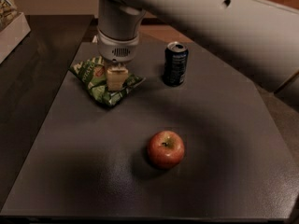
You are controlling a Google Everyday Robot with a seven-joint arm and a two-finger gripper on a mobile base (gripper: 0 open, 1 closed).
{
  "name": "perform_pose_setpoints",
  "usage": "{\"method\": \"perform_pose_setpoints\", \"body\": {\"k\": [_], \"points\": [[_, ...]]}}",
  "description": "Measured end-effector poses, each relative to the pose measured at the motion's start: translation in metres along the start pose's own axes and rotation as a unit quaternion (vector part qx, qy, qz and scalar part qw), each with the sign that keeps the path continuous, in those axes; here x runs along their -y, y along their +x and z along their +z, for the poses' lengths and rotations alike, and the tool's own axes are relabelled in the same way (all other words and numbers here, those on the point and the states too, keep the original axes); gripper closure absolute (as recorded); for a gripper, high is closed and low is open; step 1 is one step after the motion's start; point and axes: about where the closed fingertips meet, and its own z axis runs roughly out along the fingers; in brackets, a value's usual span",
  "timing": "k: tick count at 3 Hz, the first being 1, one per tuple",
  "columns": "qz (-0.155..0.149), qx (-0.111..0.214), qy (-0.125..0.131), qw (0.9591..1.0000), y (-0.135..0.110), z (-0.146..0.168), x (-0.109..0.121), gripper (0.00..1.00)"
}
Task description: Pick green jalapeno chip bag
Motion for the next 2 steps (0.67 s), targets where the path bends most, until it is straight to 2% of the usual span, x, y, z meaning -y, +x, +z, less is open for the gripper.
{"method": "perform_pose_setpoints", "body": {"k": [1,2], "points": [[-0.026,0.024,0.02,0.9992,-0.004,-0.036,-0.002,1.0],[-0.054,0.041,0.04,0.9969,-0.003,-0.074,-0.006,1.0]]}}
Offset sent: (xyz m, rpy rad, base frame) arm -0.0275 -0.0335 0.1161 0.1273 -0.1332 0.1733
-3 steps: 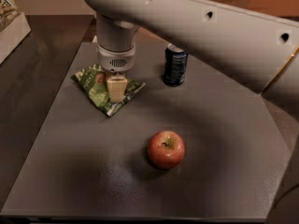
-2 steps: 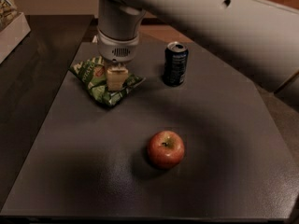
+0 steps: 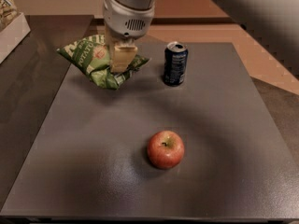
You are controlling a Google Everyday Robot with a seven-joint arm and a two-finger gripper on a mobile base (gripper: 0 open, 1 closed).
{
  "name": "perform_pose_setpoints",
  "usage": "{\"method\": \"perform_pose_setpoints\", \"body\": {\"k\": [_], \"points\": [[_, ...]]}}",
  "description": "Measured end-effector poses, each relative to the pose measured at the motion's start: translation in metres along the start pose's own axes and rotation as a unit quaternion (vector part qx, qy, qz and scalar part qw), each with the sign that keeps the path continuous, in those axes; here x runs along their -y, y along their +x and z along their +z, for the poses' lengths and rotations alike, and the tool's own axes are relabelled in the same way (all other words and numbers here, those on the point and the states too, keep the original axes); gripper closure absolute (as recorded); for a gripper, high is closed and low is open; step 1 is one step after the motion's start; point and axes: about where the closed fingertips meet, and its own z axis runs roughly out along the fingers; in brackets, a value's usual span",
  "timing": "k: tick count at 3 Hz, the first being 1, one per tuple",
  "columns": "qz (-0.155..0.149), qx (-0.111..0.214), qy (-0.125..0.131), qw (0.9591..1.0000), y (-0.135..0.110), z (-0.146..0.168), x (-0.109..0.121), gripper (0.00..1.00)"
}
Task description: Pick green jalapeno chip bag
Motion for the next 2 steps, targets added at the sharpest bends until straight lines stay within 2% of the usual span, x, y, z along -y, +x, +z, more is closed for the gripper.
{"method": "perform_pose_setpoints", "body": {"k": [1,2], "points": [[-0.034,0.015,0.009,0.9993,-0.0025,-0.0328,-0.0038,1.0],[-0.034,0.015,0.009,0.9993,-0.0026,-0.0328,-0.0038,1.0]]}}
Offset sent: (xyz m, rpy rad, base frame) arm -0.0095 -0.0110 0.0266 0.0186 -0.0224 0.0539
